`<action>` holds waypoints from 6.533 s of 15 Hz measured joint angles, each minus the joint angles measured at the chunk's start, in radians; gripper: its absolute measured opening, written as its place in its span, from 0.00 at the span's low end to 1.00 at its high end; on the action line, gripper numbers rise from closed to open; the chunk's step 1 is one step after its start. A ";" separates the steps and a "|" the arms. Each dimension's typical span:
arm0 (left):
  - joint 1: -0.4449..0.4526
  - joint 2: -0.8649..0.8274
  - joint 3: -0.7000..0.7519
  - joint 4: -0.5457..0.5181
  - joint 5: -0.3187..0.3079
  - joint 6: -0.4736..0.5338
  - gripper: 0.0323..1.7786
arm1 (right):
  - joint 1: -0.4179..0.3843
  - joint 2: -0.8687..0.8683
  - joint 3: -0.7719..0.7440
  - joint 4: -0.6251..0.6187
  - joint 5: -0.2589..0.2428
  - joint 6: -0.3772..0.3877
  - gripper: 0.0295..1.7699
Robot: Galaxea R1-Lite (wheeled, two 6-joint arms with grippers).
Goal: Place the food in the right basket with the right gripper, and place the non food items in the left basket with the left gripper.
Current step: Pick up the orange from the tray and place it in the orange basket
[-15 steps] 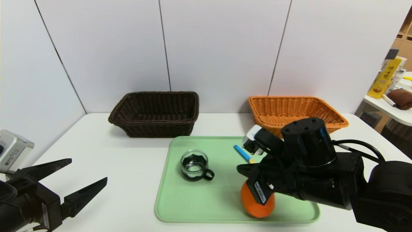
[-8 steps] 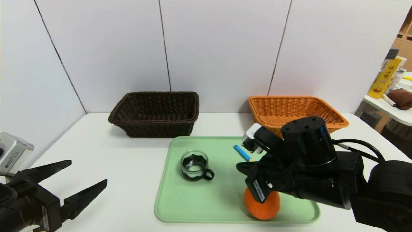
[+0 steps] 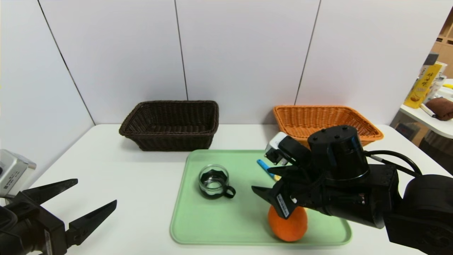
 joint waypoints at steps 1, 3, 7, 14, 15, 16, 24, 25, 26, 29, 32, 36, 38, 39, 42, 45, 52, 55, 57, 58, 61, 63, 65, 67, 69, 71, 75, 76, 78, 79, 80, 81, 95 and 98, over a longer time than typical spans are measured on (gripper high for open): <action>0.000 -0.001 0.000 0.000 0.000 0.000 0.95 | 0.002 -0.001 -0.001 0.000 -0.010 -0.001 0.65; 0.000 -0.003 0.001 0.001 0.000 0.000 0.95 | 0.006 -0.007 -0.006 0.002 -0.024 -0.004 0.72; -0.001 -0.005 0.005 0.000 0.000 0.000 0.95 | 0.009 -0.038 -0.020 0.044 -0.052 -0.069 0.82; -0.001 -0.009 0.008 0.002 -0.002 0.001 0.95 | 0.010 -0.160 -0.111 0.343 -0.096 -0.087 0.91; -0.002 -0.009 0.008 0.001 -0.002 0.001 0.95 | 0.010 -0.177 -0.123 0.382 -0.097 -0.087 0.91; -0.003 -0.009 0.009 0.002 -0.001 0.001 0.95 | 0.010 -0.193 -0.135 0.416 -0.098 -0.087 0.92; -0.004 -0.009 0.010 0.004 -0.004 0.001 0.95 | 0.059 -0.263 -0.181 0.628 -0.172 0.016 0.95; -0.004 -0.009 0.010 0.004 -0.004 0.002 0.95 | 0.064 -0.265 -0.182 0.645 -0.176 0.027 0.95; -0.004 -0.009 0.010 0.005 -0.003 0.002 0.95 | 0.074 -0.266 -0.187 0.667 -0.181 0.039 0.95; -0.005 -0.009 0.016 0.003 -0.004 0.009 0.95 | 0.116 -0.264 -0.219 0.741 -0.203 0.098 0.96; -0.004 -0.011 0.024 0.002 -0.003 0.015 0.95 | 0.140 -0.253 -0.249 0.771 -0.206 0.124 0.96; -0.005 -0.011 0.026 0.002 -0.004 0.016 0.95 | 0.164 -0.215 -0.273 0.789 -0.234 0.178 0.96; -0.005 -0.012 0.024 0.002 -0.003 0.015 0.95 | 0.167 -0.194 -0.275 0.789 -0.235 0.193 0.96; -0.005 -0.012 0.024 0.002 -0.003 0.015 0.95 | 0.168 -0.184 -0.277 0.790 -0.236 0.206 0.96; -0.005 -0.014 0.024 0.002 -0.003 0.015 0.95 | 0.171 -0.152 -0.284 0.790 -0.238 0.225 0.96; -0.006 -0.014 0.023 0.002 -0.004 0.015 0.95 | 0.173 -0.127 -0.287 0.791 -0.241 0.232 0.96; -0.012 -0.013 0.024 0.003 -0.005 0.016 0.95 | 0.177 -0.099 -0.296 0.855 -0.260 0.235 0.96; -0.013 -0.012 0.023 0.003 -0.005 0.028 0.95 | 0.178 -0.090 -0.291 0.856 -0.260 0.241 0.96; -0.014 -0.012 0.023 0.004 -0.005 0.029 0.95 | 0.179 -0.082 -0.287 0.855 -0.259 0.254 0.96; -0.014 -0.013 0.023 0.004 -0.005 0.029 0.95 | 0.180 -0.080 -0.284 0.855 -0.259 0.255 0.96; -0.014 -0.014 0.026 0.004 -0.004 0.029 0.95 | 0.180 -0.072 -0.278 0.853 -0.257 0.256 0.96; -0.014 -0.015 0.026 0.004 -0.003 0.029 0.95 | 0.184 -0.069 -0.276 0.852 -0.256 0.256 0.96; -0.014 -0.015 0.026 0.004 -0.003 0.029 0.95 | 0.186 -0.063 -0.274 0.851 -0.254 0.257 0.96; -0.014 -0.015 0.026 0.005 -0.003 0.029 0.95 | 0.189 -0.053 -0.273 0.851 -0.253 0.261 0.96; -0.014 -0.016 0.025 0.005 -0.003 0.029 0.95 | 0.194 -0.041 -0.271 0.849 -0.253 0.274 0.96; -0.014 -0.016 0.024 0.005 -0.003 0.030 0.95 | 0.195 -0.029 -0.271 0.849 -0.252 0.276 0.96; -0.014 -0.015 0.024 0.005 -0.003 0.030 0.95 | 0.199 -0.016 -0.267 0.843 -0.249 0.276 0.96; -0.014 -0.015 0.024 0.005 -0.003 0.030 0.95 | 0.200 -0.014 -0.267 0.841 -0.249 0.275 0.96; -0.014 -0.015 0.026 0.005 -0.003 0.030 0.95 | 0.201 -0.013 -0.267 0.839 -0.250 0.276 0.96; -0.014 -0.016 0.026 0.005 -0.002 0.030 0.95 | 0.200 -0.012 -0.266 0.832 -0.250 0.274 0.96; -0.014 -0.017 0.026 0.005 -0.002 0.030 0.95 | 0.200 -0.012 -0.265 0.816 -0.250 0.271 0.96; -0.014 -0.018 0.027 0.005 -0.002 0.030 0.95 | 0.200 -0.011 -0.261 0.794 -0.250 0.268 0.96; -0.014 -0.028 0.028 0.005 -0.002 0.038 0.95 | 0.198 -0.003 -0.237 0.733 -0.258 0.259 0.90; -0.014 -0.030 0.032 0.005 -0.002 0.039 0.95 | 0.197 -0.005 -0.239 0.730 -0.258 0.252 0.65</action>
